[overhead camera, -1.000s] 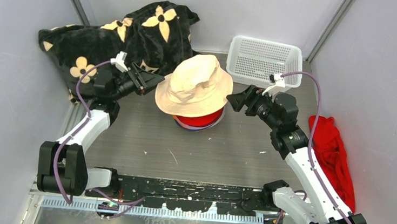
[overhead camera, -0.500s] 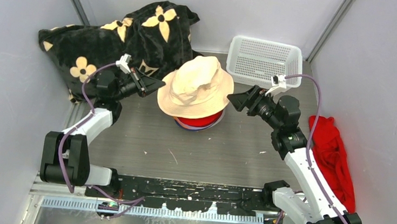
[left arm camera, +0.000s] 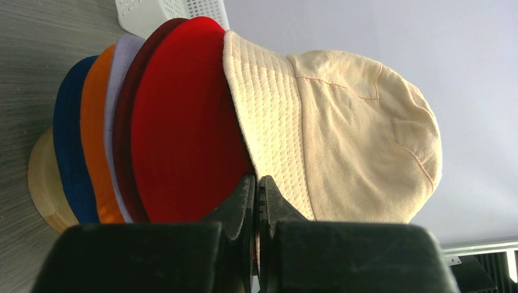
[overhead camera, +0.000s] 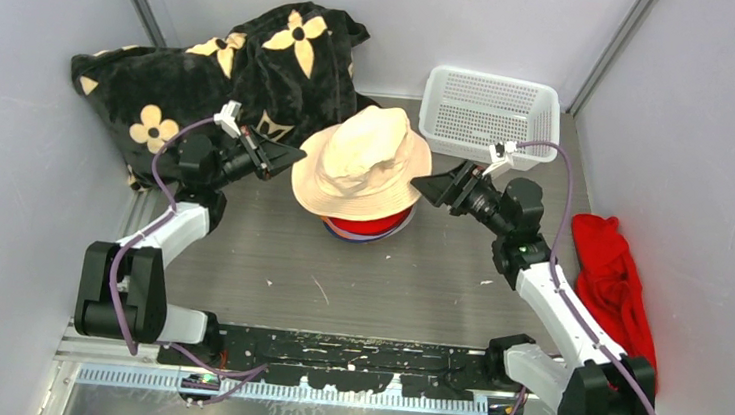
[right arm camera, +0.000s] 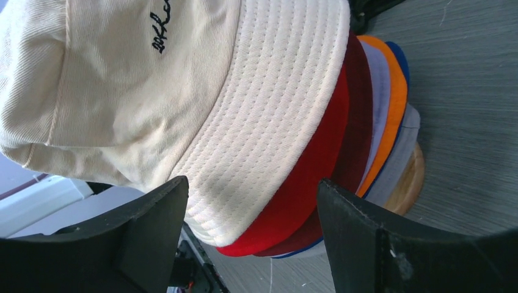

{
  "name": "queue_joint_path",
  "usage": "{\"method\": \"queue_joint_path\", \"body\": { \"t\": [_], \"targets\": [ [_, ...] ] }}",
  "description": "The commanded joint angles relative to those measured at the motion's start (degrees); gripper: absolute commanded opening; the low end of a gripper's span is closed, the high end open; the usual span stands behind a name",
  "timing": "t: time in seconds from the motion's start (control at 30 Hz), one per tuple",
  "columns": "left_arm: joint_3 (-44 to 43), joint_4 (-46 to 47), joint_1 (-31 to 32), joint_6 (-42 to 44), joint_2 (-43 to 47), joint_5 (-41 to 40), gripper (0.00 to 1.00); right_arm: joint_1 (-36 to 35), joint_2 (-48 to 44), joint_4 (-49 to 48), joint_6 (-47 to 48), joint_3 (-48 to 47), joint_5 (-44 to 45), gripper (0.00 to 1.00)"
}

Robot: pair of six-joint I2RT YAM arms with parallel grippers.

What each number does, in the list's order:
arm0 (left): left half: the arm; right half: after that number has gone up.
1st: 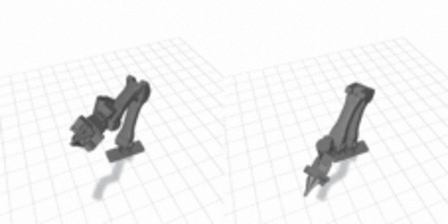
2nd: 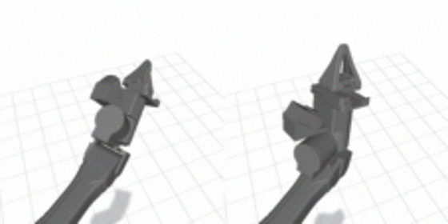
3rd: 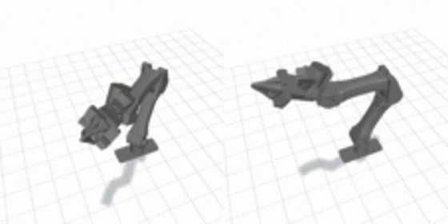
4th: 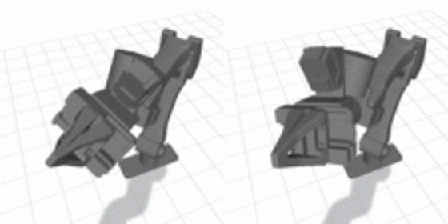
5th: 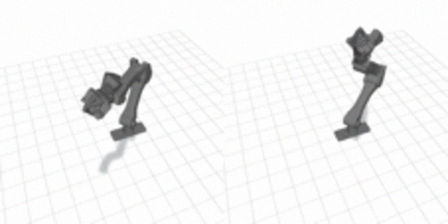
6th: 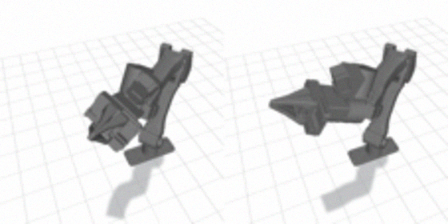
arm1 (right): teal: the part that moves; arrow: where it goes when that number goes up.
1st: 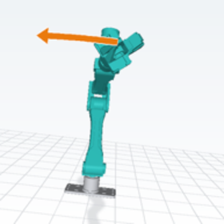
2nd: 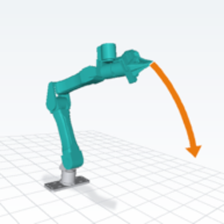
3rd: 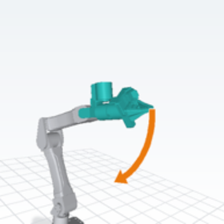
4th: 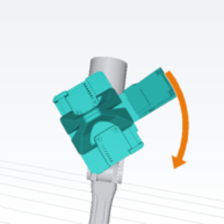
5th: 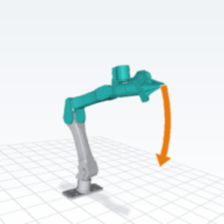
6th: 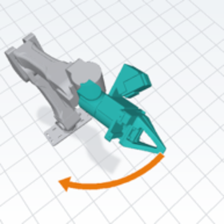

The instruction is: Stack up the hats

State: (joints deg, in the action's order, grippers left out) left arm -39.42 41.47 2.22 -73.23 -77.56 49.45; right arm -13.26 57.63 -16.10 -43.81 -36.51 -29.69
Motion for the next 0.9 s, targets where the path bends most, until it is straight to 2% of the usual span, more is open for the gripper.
{"method": "queue_joint_path", "body": {
  "t": [0.0,0.2,0.27,0.33,0.43,0.5,0.57,0.87],
  "targets": [
    [0.42,6.30,-0.20,-1.04,-0.12,-0.18,0.00,0.26,2.07,-13.18,-5.05,1.00,-4.46,0.80],
    [1.48,13.27,-0.20,-4.26,-2.89,-0.92,0.00,0.26,6.42,-23.30,-10.63,2.76,-7.76,0.72],
    [1.83,17.34,-0.19,-6.37,-4.31,-1.25,0.00,0.26,8.08,-27.79,-13.50,3.63,-8.87,0.63],
    [1.95,21.67,-0.20,-8.41,-6.47,-1.61,0.00,0.26,9.27,-30.69,-15.14,4.38,-9.00,0.47],
    [2.11,29.00,-0.20,-11.53,-9.82,-2.49,0.00,0.62,10.38,-33.62,-16.65,5.38,-8.50,0.14],
    [2.24,35.87,-0.19,-14.20,-12.49,-3.44,0.00,1.20,10.79,-33.38,-16.67,6.05,-7.40,0.02],
    [2.28,40.23,-0.18,-16.47,-15.25,-4.22,0.00,2.41,11.82,-33.47,-16.85,6.89,-6.51,0.01],
    [3.56,40.44,-0.21,-13.22,-19.44,-5.26,0.00,5.18,24.50,-44.90,-19.91,8.17,-9.57,0.01]
  ]
}}
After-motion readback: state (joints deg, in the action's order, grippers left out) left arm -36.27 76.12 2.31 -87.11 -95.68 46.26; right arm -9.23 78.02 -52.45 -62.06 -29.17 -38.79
